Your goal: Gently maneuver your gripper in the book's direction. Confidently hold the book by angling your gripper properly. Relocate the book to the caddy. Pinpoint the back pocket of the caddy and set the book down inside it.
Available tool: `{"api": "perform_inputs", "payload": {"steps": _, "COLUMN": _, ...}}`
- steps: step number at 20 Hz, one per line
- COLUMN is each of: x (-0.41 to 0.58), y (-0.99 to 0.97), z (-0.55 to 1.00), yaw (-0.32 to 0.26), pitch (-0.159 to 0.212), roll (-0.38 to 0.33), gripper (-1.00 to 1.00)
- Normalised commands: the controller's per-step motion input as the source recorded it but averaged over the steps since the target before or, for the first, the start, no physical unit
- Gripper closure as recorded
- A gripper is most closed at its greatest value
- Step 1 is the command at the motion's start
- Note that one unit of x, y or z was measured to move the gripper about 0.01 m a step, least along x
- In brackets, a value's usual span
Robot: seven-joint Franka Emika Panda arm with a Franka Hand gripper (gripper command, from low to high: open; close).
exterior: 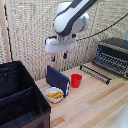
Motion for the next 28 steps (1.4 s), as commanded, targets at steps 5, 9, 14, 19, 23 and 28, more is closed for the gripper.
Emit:
{"api": "perform_inputs", "payload": {"steps": 5, "x": 0.236, "y": 0.0, "z": -0.37, "yaw": 0.109, "pitch": 0.091, "roll": -0.007, "gripper": -1.0}}
{"api": "perform_inputs", "payload": {"steps": 9, "x": 0.2, "y": 0.0, "z": -0.35, "yaw": 0.105, "pitch": 0.091, "roll": -0.005, "gripper": -1.0}}
{"api": "perform_inputs", "payload": {"steps": 14, "x": 0.127, "y": 0.09, "z": -0.32, "yaw": 0.035, "pitch": 0.081, "roll": -0.018, "gripper": -1.0}}
{"api": "perform_inputs", "payload": {"steps": 19, "x": 0.09, "y": 0.03, "z": -0.2, "yaw": 0.0, "pitch": 0.06, "roll": -0.001, "gripper": 1.0}}
{"api": "perform_inputs", "payload": {"steps": 23, "x": 0.022, "y": 0.0, "z": -0.11, "yaw": 0.0, "pitch": 0.017, "roll": 0.0, "gripper": 1.0}}
{"api": "perform_inputs", "payload": {"steps": 28, "x": 0.011, "y": 0.03, "z": -0.08, "yaw": 0.003, "pitch": 0.007, "roll": -0.004, "gripper": 1.0}}
